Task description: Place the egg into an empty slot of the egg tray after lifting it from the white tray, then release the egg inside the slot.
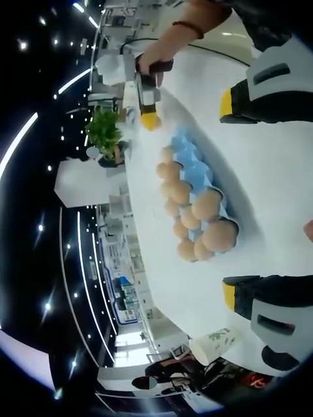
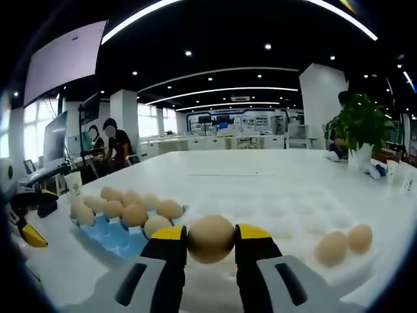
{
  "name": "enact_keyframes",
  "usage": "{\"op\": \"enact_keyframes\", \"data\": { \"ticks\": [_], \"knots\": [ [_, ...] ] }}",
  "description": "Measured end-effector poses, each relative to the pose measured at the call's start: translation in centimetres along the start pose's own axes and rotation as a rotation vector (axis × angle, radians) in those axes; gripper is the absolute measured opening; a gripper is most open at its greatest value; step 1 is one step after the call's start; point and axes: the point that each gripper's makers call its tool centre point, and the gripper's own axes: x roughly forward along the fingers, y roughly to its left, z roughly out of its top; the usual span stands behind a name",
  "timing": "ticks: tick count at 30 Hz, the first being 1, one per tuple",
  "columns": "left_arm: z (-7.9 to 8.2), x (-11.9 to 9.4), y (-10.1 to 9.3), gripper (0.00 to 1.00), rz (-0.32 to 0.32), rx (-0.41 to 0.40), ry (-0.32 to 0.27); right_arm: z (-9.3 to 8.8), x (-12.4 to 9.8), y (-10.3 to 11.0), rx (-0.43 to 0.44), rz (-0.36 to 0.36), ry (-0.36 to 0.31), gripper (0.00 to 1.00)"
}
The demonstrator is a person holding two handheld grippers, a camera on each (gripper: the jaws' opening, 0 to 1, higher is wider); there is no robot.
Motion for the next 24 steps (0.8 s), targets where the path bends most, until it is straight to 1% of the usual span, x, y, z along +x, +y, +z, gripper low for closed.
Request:
{"op": "enact_keyframes", "data": {
  "ticks": [5,8,12,19,22,24],
  "knots": [
    [-0.1,0.0,-0.1,0.99,-0.003,-0.002,0.001,-0.1,0.3,1.9,-0.018,0.048,0.004,0.3],
    [-0.1,-0.1,-0.1,0.99,-0.003,-0.004,-0.003,-0.2,0.5,3.2,0.008,0.099,0.004,0.3],
    [0.0,0.0,-0.1,0.99,-0.003,-0.003,-0.005,-0.2,0.8,4.5,-0.002,0.132,0.006,0.3],
    [-0.1,0.1,-0.2,0.99,-0.01,-0.002,-0.006,0.1,1.0,6.6,0.022,0.201,0.0,0.3],
    [-0.1,0.1,-0.2,0.99,-0.012,0.001,-0.005,0.4,1.2,8.2,0.028,0.259,-0.004,0.3],
    [0.0,0.1,-0.3,0.99,-0.014,0.001,-0.007,0.6,1.3,8.8,0.03,0.28,-0.011,0.3]
  ]
}}
